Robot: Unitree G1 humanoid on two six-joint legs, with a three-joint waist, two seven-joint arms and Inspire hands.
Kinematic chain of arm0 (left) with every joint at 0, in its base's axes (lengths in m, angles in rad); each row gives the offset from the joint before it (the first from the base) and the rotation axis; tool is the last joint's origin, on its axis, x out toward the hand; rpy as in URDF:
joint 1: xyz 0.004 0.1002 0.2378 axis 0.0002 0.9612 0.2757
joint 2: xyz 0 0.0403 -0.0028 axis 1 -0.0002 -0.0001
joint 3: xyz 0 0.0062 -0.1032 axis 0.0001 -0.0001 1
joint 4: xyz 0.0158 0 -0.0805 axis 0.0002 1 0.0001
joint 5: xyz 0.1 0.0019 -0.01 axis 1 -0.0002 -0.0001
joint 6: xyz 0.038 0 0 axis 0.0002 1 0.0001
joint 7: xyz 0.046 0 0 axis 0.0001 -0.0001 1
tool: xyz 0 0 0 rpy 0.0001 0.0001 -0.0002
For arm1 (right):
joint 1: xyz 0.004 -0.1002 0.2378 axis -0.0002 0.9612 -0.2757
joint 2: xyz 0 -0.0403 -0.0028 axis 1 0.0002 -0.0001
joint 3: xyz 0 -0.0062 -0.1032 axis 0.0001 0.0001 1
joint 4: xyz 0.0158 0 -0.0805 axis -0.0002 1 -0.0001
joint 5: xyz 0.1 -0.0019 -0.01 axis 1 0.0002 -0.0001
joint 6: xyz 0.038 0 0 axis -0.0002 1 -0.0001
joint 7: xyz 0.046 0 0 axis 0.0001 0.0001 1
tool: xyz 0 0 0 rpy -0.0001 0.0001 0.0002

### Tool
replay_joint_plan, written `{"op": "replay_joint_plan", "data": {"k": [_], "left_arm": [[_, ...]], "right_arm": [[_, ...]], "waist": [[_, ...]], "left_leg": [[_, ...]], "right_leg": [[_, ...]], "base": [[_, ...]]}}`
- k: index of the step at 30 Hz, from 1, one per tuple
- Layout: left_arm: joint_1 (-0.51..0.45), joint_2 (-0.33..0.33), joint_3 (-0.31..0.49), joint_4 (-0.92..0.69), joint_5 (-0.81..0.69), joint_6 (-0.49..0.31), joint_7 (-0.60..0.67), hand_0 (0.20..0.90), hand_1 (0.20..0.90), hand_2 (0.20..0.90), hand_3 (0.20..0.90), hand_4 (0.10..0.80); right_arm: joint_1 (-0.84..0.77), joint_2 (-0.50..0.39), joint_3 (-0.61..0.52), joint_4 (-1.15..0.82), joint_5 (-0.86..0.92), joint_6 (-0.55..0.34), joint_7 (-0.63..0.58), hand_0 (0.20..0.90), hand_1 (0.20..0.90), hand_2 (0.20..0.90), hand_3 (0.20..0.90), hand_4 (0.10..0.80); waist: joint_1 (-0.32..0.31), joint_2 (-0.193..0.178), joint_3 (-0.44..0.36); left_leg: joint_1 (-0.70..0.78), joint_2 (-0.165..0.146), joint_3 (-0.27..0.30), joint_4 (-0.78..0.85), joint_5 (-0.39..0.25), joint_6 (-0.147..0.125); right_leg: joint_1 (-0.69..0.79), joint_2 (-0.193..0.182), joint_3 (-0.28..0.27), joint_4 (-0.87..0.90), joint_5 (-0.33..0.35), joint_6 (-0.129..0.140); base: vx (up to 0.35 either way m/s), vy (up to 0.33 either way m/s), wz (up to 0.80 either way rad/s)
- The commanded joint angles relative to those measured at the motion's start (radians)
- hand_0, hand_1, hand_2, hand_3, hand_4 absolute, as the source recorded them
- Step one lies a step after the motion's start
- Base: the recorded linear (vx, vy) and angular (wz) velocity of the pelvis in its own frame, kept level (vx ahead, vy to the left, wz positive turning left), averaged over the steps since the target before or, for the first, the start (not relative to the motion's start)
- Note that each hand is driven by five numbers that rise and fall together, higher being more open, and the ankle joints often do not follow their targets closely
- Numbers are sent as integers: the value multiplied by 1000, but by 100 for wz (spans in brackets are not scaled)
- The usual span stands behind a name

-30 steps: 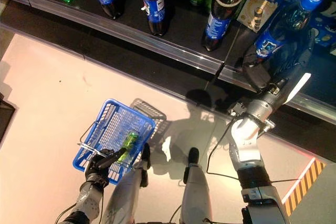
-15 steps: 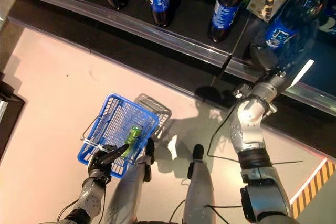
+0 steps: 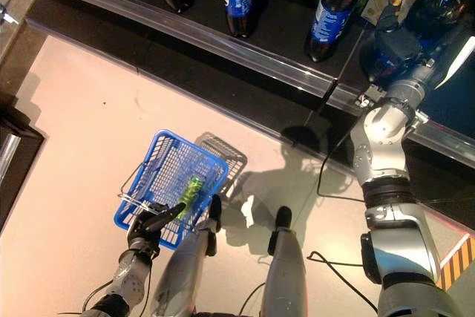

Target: Pick up the drink and place into the basket.

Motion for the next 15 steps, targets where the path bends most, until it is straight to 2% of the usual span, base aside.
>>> {"op": "replay_joint_plan", "data": {"k": [1, 2, 3, 15], "left_arm": [[138, 118, -47, -40, -1, -22, -23, 300, 300, 300, 200, 100], [139, 119, -47, -40, -2, -23, -24, 300, 300, 300, 200, 100], [140, 121, -48, -40, -4, -24, -28, 300, 300, 300, 200, 100], [149, 134, -58, -78, -16, -27, -31, 300, 300, 300, 200, 100]], "right_arm": [[-176, -145, 51, -21, 12, -47, 83, 554, 554, 554, 496, 396], [-179, -147, 54, -12, 15, -47, 89, 474, 474, 474, 403, 303], [-185, -151, 60, 5, 19, -47, 101, 300, 300, 300, 200, 100], [-167, -163, 49, 16, 45, -48, 133, 300, 300, 300, 200, 100]], "waist": [[15, -10, -14], [16, -10, -14], [18, -9, -14], [18, -12, -14]], "left_leg": [[-50, -7, -27, 188, -76, -15], [-50, -7, -28, 189, -75, -15], [-49, -6, -28, 189, -74, -15], [-34, -4, -27, 181, -78, -13]], "right_leg": [[61, 15, -43, -119, 45, -53], [61, 14, -44, -118, 44, -53], [62, 14, -46, -117, 44, -54], [77, 13, -50, -121, 42, -56]], "base": [[0, 0, 0], [0, 0, 0], [0, 0, 0], [0, 0, 0]]}}
